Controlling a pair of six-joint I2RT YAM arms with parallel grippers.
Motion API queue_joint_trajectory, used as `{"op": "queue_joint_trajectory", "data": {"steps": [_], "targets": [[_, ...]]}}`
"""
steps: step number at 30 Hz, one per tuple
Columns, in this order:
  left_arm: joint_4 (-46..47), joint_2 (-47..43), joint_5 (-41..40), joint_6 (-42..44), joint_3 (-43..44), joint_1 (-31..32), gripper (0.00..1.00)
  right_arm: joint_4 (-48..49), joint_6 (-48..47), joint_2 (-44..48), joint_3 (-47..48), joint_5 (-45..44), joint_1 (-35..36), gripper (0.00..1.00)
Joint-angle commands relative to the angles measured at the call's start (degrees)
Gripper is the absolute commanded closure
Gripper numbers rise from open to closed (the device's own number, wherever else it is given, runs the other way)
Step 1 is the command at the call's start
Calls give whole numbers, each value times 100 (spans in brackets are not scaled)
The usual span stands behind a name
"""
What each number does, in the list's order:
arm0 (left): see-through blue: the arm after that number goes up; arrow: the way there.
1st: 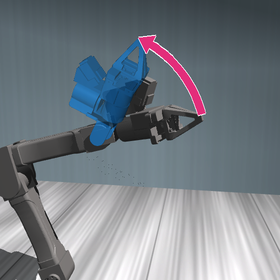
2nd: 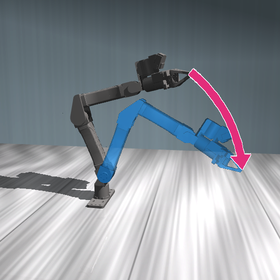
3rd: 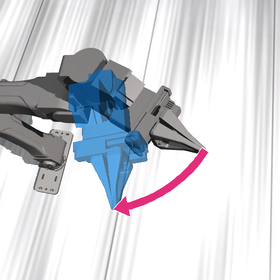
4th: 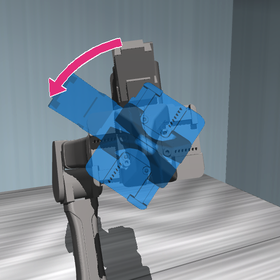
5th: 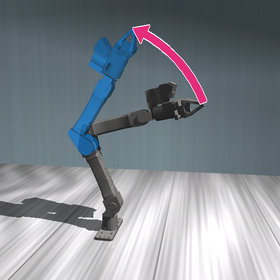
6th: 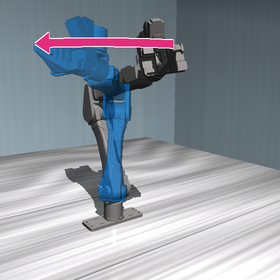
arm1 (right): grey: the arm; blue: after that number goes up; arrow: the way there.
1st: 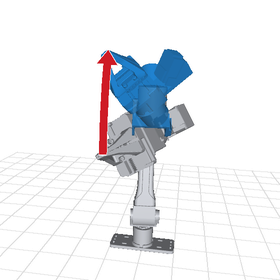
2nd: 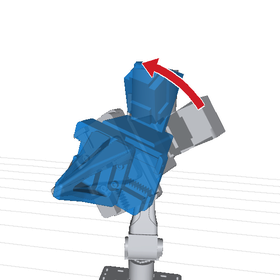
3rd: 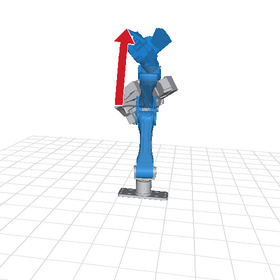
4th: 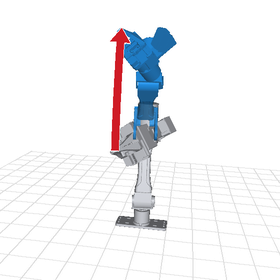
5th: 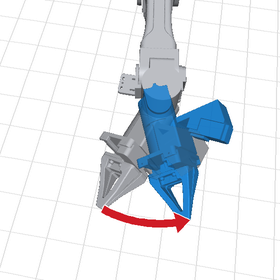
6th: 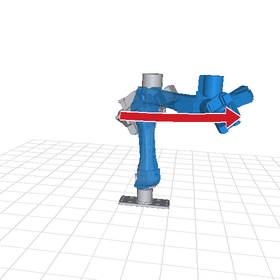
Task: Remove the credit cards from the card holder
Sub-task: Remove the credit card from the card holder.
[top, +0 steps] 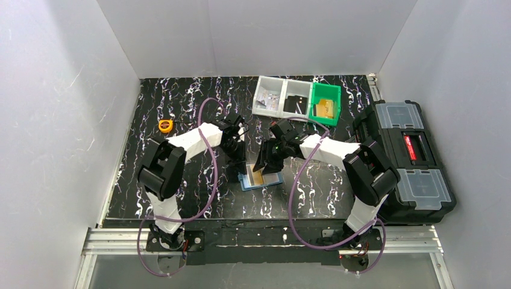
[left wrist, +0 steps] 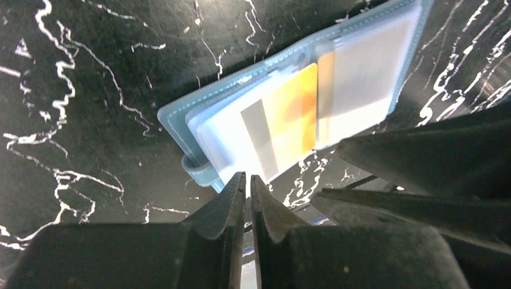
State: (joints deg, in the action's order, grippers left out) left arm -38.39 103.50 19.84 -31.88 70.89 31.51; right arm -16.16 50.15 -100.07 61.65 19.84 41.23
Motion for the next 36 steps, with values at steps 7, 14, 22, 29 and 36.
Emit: {"op": "queue_joint_trajectory", "data": {"steps": [7,14,22,29,36], "targets": [[241,422,-28,56,-118,37,97,215,-168,-170,-210,27,-76,54],[301,562,-172,6,-387,32,100,390,-139,-288,-396,85,-131,56],[341,758,-163,-6,-486,31,100,786,3,-387,-587,480,-224,65],[352,820,-162,-2,-538,31,100,1131,161,-380,-857,700,-379,81],[376,881,-38,14,-553,31,100,1975,437,-440,-1160,1124,-467,79]]}}
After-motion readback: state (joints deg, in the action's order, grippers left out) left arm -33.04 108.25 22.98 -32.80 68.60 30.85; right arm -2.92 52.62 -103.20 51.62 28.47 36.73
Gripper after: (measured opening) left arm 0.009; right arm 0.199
